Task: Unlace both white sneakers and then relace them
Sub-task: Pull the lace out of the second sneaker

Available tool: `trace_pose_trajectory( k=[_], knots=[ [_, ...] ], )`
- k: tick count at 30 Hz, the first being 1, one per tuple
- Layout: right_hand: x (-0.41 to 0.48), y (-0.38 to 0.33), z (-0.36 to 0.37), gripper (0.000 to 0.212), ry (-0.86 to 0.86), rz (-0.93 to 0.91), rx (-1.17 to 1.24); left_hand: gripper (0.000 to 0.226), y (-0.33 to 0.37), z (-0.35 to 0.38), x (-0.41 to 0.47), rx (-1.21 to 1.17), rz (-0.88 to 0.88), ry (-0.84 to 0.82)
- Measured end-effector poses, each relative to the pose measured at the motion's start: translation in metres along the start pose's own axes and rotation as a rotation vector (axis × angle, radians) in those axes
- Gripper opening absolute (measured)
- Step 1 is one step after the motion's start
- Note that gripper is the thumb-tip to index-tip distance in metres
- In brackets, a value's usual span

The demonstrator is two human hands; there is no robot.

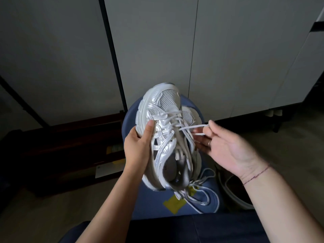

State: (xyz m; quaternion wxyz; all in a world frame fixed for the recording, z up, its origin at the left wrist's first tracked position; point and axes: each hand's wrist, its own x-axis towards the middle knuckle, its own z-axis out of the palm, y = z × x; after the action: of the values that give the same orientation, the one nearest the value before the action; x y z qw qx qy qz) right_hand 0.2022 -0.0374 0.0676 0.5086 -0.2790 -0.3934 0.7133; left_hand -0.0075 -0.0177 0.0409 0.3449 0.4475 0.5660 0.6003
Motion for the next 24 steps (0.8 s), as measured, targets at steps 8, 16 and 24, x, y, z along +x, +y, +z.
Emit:
trace_pose_trajectory(
  k=[8,16,24],
  knots=[
    [0.002,-0.005,0.003,0.024,0.201,-0.07,0.044,0.039,0.002,0.001,-0.002,-0.016,0.0,-0.04],
    [0.004,0.021,0.01,0.05,0.112,-0.146,-0.131,0.042,-0.001,-0.003,0.002,-0.103,-0.06,0.02],
    [0.004,0.031,0.029,0.017,0.33,-0.279,-0.22,0.042,0.0,-0.002,-0.002,-0.056,-0.052,-0.022]
  ],
)
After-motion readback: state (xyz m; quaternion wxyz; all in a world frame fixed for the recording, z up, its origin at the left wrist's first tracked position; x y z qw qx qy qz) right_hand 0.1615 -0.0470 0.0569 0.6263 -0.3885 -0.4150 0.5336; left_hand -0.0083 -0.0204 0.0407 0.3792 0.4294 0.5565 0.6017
